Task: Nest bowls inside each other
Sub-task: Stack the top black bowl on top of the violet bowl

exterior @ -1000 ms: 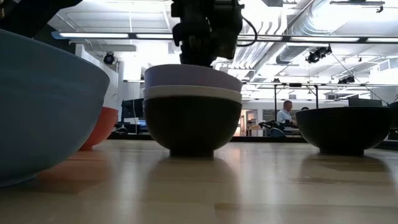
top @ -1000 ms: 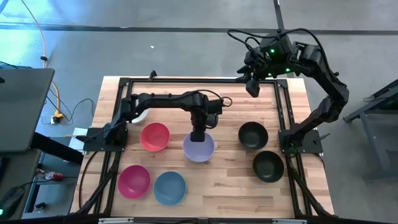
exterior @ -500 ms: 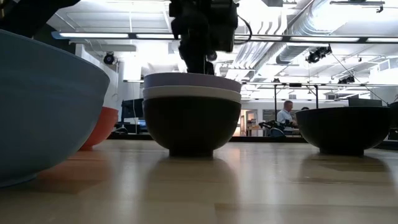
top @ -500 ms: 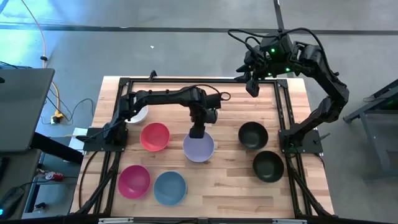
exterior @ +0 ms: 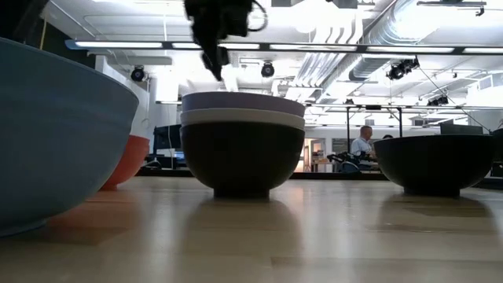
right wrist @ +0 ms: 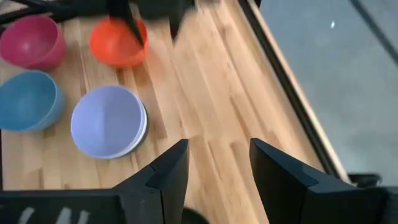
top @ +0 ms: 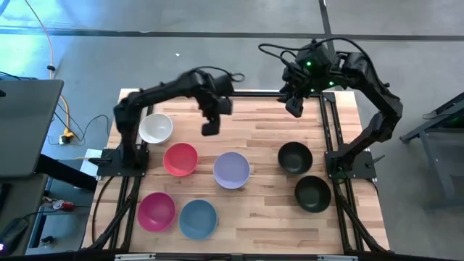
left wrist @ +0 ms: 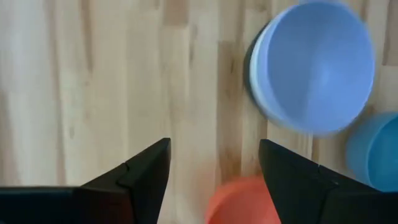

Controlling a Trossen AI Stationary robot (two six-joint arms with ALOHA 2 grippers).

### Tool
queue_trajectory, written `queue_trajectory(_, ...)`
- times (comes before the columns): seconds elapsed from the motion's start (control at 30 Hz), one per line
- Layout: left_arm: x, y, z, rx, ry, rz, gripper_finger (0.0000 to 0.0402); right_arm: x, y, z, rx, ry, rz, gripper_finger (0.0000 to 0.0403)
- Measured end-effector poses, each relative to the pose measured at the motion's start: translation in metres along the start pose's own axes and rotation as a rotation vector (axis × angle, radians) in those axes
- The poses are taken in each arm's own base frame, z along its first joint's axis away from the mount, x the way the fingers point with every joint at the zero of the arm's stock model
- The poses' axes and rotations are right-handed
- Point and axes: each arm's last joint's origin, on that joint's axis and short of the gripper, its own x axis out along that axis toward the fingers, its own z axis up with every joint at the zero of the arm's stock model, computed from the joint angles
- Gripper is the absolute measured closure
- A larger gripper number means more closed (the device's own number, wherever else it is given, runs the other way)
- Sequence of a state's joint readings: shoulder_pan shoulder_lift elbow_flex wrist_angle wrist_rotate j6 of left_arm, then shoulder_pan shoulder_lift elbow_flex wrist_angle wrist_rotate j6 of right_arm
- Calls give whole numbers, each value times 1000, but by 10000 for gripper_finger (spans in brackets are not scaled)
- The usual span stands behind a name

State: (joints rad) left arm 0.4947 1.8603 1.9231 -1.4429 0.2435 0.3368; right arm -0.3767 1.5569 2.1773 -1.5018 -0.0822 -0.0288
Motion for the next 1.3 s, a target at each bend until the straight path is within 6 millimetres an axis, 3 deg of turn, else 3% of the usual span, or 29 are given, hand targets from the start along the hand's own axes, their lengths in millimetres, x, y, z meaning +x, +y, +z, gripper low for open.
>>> queue_trajectory(0.27, -31, 13, -59, -105, -79, 77, 174, 28, 3, -6, 31, 166, 14, 242)
queue_trajectory(0.57, -52, 8, -113, -107, -302, 195, 174, 99, -8, -47, 100, 498, -2, 242)
queue_trajectory(0.7, -63, 3, -126, -74, -418, 236, 174, 116, -10, -68, 137, 606, -11, 242)
queue_trajectory(0.93, -70, -5, -142, -27, -540, 284, 174, 121, -9, -116, 195, 722, -48, 249)
queue_trajectory(1.13, -77, -8, -147, -12, -618, 323, 174, 125, -9, -148, 266, 641, -76, 268)
queue_trajectory(1.3, -83, -12, -150, -19, -655, 333, 174, 133, -9, -169, 422, 603, -133, 274)
